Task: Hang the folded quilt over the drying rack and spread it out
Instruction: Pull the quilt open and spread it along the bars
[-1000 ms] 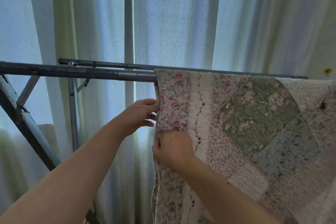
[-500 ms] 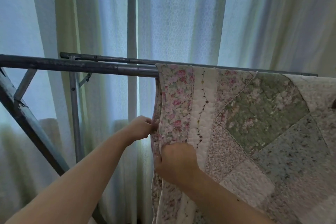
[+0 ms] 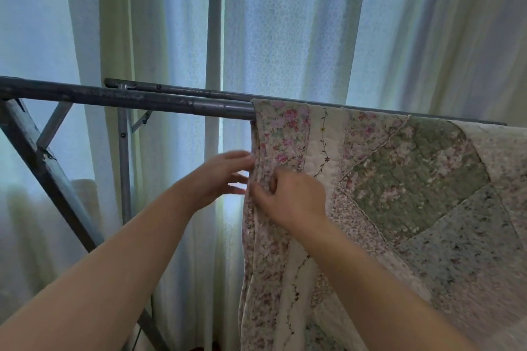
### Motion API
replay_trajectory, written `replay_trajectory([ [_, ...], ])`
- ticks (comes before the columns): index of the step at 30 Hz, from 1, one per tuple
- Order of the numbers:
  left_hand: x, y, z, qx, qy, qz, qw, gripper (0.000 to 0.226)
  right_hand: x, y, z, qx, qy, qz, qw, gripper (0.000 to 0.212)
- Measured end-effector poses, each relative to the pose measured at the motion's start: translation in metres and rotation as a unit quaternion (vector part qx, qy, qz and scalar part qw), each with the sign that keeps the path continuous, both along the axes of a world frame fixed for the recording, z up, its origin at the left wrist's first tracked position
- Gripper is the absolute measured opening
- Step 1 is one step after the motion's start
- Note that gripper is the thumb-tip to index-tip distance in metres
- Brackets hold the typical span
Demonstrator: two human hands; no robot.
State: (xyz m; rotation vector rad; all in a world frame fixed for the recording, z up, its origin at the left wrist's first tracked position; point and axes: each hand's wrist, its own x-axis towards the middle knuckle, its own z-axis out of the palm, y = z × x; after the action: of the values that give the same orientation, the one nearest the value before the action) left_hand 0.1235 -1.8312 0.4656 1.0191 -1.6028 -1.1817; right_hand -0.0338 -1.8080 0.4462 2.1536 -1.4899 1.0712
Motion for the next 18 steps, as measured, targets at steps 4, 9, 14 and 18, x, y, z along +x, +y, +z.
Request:
replay_trajectory([
  [4, -0.021, 0.004, 0.024, -0.028, 0.012, 0.09, 0.996, 0.011, 0.006, -0.006, 0.018, -0.003, 0.013, -0.036, 0.999, 0.035],
  [9, -0.025, 0.01, 0.027, -0.071, 0.004, 0.177, 0.982, 0.015, 0.014, 0.011, 0.021, -0.109, -0.022, 0.036, 0.993, 0.032],
  [14, -0.011, 0.014, 0.025, -0.006, 0.093, 0.132, 0.987, 0.022, 0.025, 0.016, 0.016, -0.092, 0.044, 0.073, 0.992, 0.023],
  [18, -0.007, 0.02, 0.025, -0.003, 0.049, 0.088, 0.995, 0.044, 0.011, 0.003, 0.005, -0.006, 0.051, 0.125, 0.991, 0.019],
])
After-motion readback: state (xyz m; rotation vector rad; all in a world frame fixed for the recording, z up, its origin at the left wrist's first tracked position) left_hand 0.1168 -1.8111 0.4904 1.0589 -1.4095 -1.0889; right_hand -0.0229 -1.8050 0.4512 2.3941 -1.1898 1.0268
